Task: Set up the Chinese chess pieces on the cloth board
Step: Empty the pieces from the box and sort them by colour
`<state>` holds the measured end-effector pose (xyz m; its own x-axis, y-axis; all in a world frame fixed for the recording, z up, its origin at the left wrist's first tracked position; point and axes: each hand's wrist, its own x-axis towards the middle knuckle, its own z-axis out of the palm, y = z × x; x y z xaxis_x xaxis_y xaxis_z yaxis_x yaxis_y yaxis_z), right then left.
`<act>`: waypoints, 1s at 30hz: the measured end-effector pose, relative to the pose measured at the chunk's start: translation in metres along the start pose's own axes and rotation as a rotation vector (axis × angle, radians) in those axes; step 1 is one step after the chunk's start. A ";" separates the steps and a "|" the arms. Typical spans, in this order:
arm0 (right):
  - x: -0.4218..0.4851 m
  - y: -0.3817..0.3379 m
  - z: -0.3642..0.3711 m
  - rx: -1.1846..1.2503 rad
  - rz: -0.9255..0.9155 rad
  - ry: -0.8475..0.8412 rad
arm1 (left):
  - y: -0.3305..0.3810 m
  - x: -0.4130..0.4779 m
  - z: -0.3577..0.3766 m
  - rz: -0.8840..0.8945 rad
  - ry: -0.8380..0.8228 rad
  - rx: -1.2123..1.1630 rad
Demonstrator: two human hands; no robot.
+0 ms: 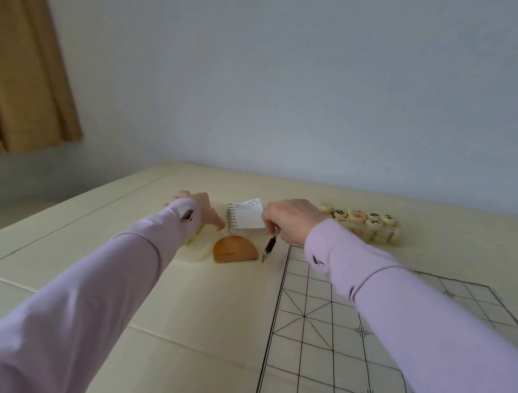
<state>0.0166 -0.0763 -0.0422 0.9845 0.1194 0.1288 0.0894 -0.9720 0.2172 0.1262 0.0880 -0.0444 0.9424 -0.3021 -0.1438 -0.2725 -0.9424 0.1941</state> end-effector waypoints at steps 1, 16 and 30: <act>0.001 0.007 0.000 0.012 0.043 0.026 | 0.000 0.006 0.002 0.020 0.000 -0.023; 0.031 0.025 0.035 0.192 0.327 -0.062 | 0.008 0.018 0.021 0.536 -0.254 0.136; -0.019 0.072 0.006 0.318 0.688 0.214 | 0.106 0.003 0.029 0.747 0.299 0.014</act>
<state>0.0056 -0.1497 -0.0347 0.7866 -0.5256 0.3242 -0.4592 -0.8488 -0.2619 0.0947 -0.0175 -0.0519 0.5212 -0.8044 0.2851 -0.8522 -0.5084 0.1237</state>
